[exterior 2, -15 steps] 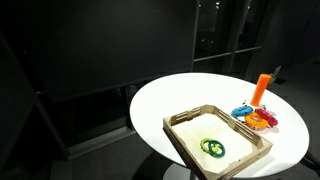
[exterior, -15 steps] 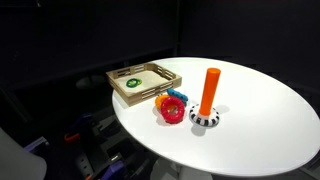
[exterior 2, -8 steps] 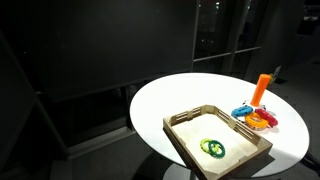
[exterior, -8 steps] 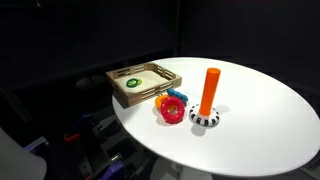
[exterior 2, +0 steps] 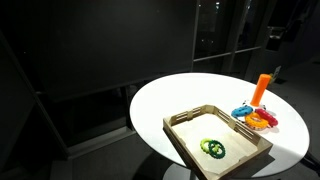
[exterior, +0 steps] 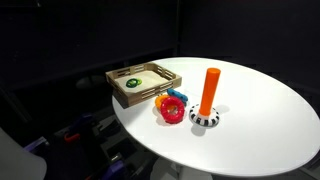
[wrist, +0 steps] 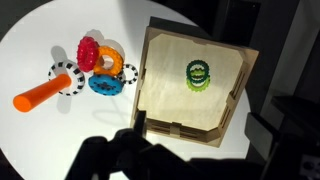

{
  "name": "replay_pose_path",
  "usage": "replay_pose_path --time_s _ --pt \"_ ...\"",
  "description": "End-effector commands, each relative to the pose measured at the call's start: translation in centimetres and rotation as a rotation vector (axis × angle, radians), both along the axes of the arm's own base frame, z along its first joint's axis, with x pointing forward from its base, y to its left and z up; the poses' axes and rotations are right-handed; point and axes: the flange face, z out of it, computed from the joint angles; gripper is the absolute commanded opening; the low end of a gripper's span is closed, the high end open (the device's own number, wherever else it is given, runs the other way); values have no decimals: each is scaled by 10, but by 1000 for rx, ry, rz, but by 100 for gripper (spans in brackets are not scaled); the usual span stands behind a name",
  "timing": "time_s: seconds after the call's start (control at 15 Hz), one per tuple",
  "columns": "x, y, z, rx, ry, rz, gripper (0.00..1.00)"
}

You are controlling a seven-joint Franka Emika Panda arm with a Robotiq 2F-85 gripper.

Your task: Remove the dark green ring from the tray and put it on the orange ring

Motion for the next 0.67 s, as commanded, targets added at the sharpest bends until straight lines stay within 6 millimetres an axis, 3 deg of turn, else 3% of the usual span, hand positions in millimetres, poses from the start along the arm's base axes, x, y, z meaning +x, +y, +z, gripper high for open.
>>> replay_pose_path --time_s 0.0,0.2,0.6 --pt "0 0 1 0 1 0 100" --pt "4 -2 -6 -4 20 -3 100" --pt "22 -11 -59 18 88 -25 100"
